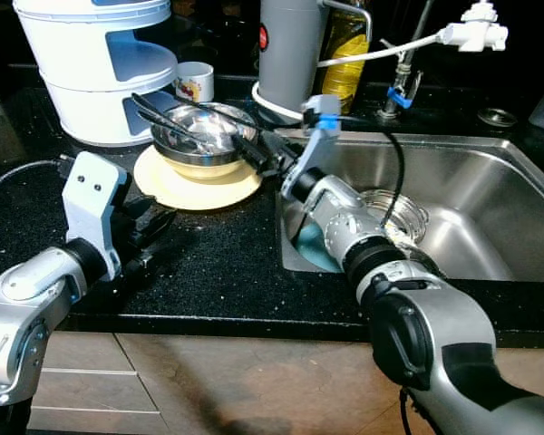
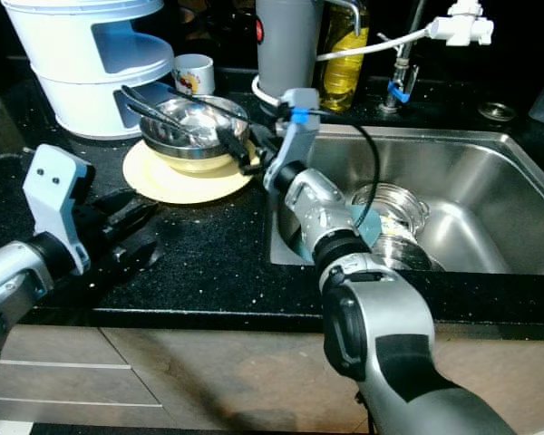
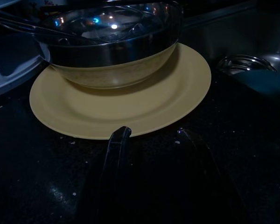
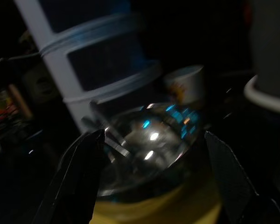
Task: Kitchen organization
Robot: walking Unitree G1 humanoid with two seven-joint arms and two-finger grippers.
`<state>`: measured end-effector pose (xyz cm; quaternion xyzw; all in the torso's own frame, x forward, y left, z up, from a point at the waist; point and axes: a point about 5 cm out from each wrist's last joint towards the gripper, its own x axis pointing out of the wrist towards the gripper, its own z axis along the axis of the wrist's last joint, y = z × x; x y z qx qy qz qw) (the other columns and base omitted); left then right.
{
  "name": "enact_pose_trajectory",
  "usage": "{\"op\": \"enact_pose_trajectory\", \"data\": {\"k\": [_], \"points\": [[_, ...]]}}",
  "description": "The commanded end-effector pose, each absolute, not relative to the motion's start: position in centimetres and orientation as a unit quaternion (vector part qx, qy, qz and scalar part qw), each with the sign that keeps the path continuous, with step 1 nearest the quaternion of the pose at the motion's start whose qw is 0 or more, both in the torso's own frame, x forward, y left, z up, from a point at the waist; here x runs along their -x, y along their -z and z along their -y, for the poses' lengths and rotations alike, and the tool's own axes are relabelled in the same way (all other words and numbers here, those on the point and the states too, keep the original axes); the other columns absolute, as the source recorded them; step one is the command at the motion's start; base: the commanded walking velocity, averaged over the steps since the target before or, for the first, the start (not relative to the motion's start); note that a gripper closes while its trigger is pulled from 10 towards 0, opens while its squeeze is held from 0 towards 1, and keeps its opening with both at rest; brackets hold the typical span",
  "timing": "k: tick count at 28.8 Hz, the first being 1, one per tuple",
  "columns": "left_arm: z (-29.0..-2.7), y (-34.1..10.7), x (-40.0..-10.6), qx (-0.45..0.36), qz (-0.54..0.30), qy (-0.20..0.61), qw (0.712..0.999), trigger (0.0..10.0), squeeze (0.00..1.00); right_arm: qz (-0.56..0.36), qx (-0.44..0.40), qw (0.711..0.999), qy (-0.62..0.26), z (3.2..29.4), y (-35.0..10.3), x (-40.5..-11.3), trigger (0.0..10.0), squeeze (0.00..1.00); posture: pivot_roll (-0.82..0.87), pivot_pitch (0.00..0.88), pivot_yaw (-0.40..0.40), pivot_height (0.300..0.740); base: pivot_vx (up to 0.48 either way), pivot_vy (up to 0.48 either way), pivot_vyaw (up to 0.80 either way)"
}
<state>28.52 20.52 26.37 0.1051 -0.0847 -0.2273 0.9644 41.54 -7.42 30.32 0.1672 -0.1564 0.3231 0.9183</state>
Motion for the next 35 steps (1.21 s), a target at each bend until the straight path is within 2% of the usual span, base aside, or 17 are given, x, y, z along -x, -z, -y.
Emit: {"op": "enact_pose_trajectory", "data": {"k": [1,7,13,24,35], "points": [[-20.6,-26.6,-28.4,-0.116,0.086,0.232,0.962,10.0,0.0,0.161,-0.136,0.927,-0.311,7.5,-31.0,-41.6,10.0,0.0,0.07,0.173,-0.059,0.74,0.0,0.0,0.0],[-20.4,-26.7,-28.3,-0.117,0.085,0.241,0.96,10.0,0.0,0.139,-0.047,0.939,-0.311,7.5,-31.1,-41.7,10.0,0.0,0.06,0.187,-0.068,0.74,0.0,0.0,0.0],[-20.2,-26.5,-27.9,-0.115,0.079,0.246,0.959,10.0,0.0,0.132,-0.009,0.936,-0.327,7.3,-31.1,-41.7,10.0,0.0,0.07,0.21,-0.077,0.74,0.0,0.0,0.0],[-20.5,-26.4,-26.9,-0.118,0.067,0.248,0.959,10.0,0.0,0.138,0.008,0.937,-0.322,7.3,-31.6,-41.7,10.0,0.0,0.12,0.241,-0.079,0.74,0.0,0.0,0.0],[-20.8,-27.0,-26.3,-0.128,0.059,0.252,0.957,10.0,0.0,0.154,-0.02,0.942,-0.297,8.3,-32.4,-41.8,10.0,0.0,0.16,0.259,-0.059,0.74,0.0,0.0,0.0]]}}
